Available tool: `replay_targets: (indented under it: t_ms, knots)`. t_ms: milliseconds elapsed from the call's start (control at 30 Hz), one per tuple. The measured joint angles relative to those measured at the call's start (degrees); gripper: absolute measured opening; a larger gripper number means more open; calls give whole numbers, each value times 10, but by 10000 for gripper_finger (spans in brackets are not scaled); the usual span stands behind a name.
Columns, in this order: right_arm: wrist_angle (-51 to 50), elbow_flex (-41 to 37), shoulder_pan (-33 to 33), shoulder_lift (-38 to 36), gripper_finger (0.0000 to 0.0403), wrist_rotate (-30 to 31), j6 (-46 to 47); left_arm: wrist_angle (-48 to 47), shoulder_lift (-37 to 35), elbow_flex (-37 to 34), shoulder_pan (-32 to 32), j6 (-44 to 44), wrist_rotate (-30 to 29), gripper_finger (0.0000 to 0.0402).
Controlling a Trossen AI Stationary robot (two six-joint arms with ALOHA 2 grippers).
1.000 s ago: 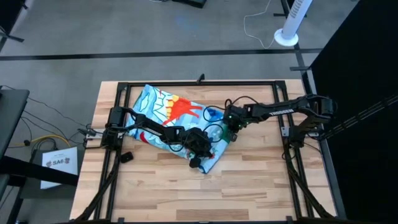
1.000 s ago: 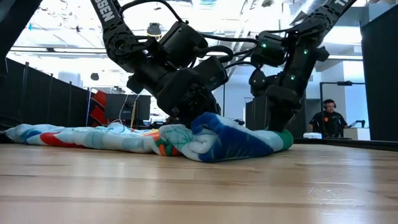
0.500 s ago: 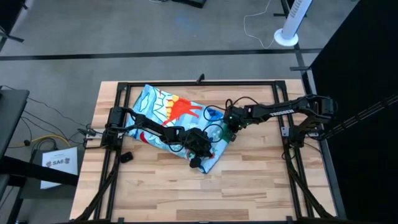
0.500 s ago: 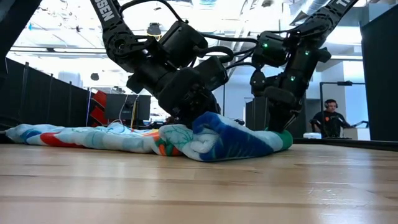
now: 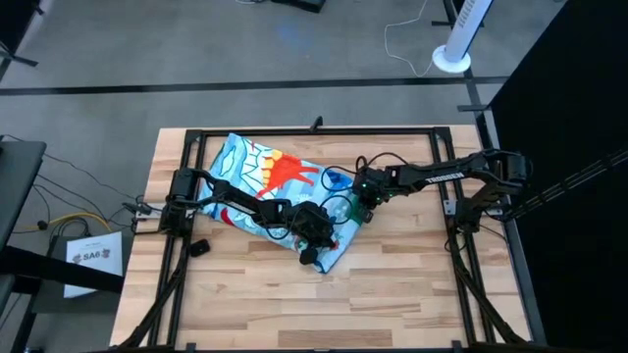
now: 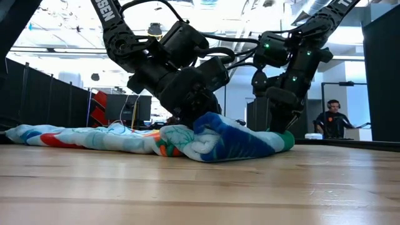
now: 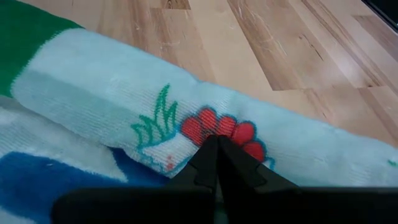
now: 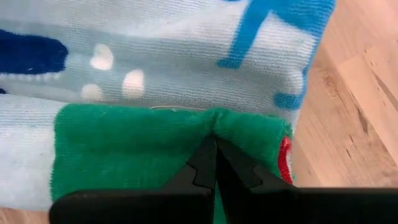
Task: Roll towel
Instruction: Roll the multicolor dinosaur print towel
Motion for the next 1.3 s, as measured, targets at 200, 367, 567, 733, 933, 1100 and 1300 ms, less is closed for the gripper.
replay_targets:
  t_ms: [200,367,567,733,933,1100,1300]
  knots:
    - [1,0,1,0,0,0,-2,0,0,0,0,-1,0,0]
    - [1,0,1,0,0,-3,-5,1,0,0,0,-1,0,0]
    - [1,0,1,0,0,-5,-6,1,0,0,0,7,0,0]
    - [0,0,-9,0,0,-14,-16,1,0,0,1,21,2,0]
    - [-22,-1,-30,-19,0,-21,-35,3,0,0,-4,5,-9,0]
    - [-29,-2,-45,-36,0,-20,-62,3,0,0,-8,-22,-10,0]
    - [-23,-2,-66,-37,0,1,-95,4,0,0,-16,-58,-35,0]
